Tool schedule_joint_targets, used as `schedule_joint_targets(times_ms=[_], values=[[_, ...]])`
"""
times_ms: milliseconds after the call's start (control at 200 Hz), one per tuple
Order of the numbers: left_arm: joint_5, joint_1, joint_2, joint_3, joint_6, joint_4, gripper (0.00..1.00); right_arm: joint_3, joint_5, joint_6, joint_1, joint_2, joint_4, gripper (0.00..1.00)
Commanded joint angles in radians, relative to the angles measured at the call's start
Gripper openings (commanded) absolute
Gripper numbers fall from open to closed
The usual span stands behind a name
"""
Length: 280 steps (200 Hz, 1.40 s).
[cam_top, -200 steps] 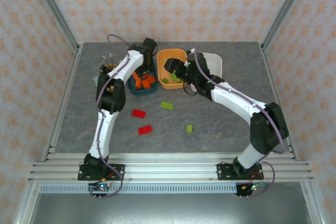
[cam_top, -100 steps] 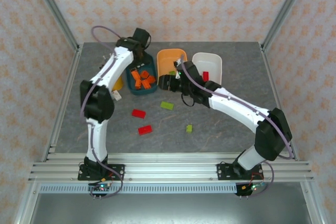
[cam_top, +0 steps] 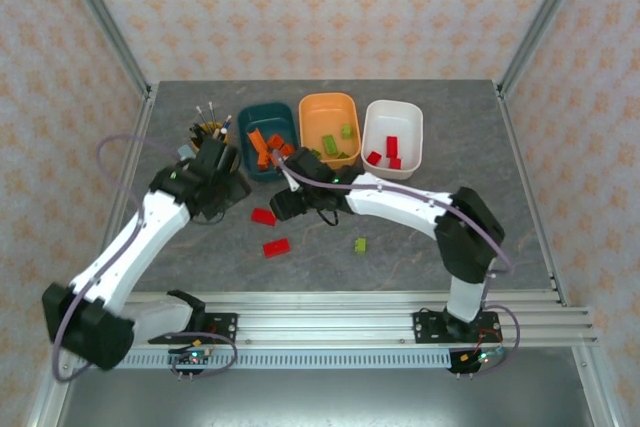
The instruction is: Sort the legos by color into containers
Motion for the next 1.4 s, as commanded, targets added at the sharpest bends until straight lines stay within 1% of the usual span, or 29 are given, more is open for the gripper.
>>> schedule_joint_targets(times_ms=[0, 105, 200, 325, 340, 370, 475, 566, 611, 716, 781, 941, 1086, 1181, 1256, 1396], values=[[-0.047, -0.012, -0.175, -0.092, -0.067, -0.024, 0.69, 0.101, 0.032, -0.115, 0.044, 0.085, -0.105, 0.71], [-0.053, -0.015, -0.333, -0.166, -0.087, -0.079, 0.70, 0.174, 0.045, -0.135, 0.060, 0.173, -0.141, 0.71], [-0.058, -0.015, -0.413, -0.186, -0.094, -0.146, 0.71, 0.224, 0.055, -0.150, 0.072, 0.227, -0.153, 0.73], [-0.049, -0.015, -0.455, -0.185, -0.093, -0.189, 0.72, 0.300, 0.075, -0.162, 0.085, 0.310, -0.197, 0.75], [-0.049, -0.015, -0.457, -0.185, -0.092, -0.191, 0.72, 0.309, 0.079, -0.160, 0.085, 0.319, -0.200, 0.77], [-0.049, -0.015, -0.460, -0.181, -0.091, -0.195, 0.72, 0.322, 0.091, -0.159, 0.086, 0.335, -0.206, 0.79], [-0.045, -0.015, -0.459, -0.169, -0.085, -0.201, 0.72, 0.366, 0.145, -0.155, 0.085, 0.382, -0.221, 0.79], [-0.039, -0.015, -0.460, -0.165, -0.083, -0.204, 0.72, 0.409, 0.147, -0.164, 0.086, 0.420, -0.234, 0.79], [-0.036, -0.015, -0.462, -0.167, -0.083, -0.204, 0.72, 0.431, 0.140, -0.166, 0.085, 0.440, -0.244, 0.76], [-0.037, -0.015, -0.466, -0.164, -0.084, -0.207, 0.72, 0.487, 0.117, -0.170, 0.084, 0.487, -0.279, 0.63], [-0.037, -0.015, -0.468, -0.161, -0.086, -0.206, 0.73, 0.503, 0.109, -0.165, 0.085, 0.501, -0.284, 0.57], [-0.034, -0.014, -0.473, -0.162, -0.087, -0.203, 0.73, 0.519, 0.111, -0.159, 0.085, 0.512, -0.288, 0.46], [-0.019, -0.015, -0.484, -0.172, -0.091, -0.177, 0.73, 0.522, 0.105, -0.156, 0.086, 0.493, -0.290, 0.34], [0.022, -0.015, -0.488, -0.187, -0.072, -0.116, 0.73, 0.501, 0.109, -0.143, 0.086, 0.447, -0.270, 0.31], [0.078, -0.015, -0.483, -0.197, -0.051, -0.029, 0.74, 0.474, 0.111, -0.130, 0.085, 0.400, -0.252, 0.31], [0.162, -0.015, -0.438, -0.185, -0.048, 0.091, 0.75, 0.402, 0.115, -0.084, 0.064, 0.291, -0.215, 0.30]])
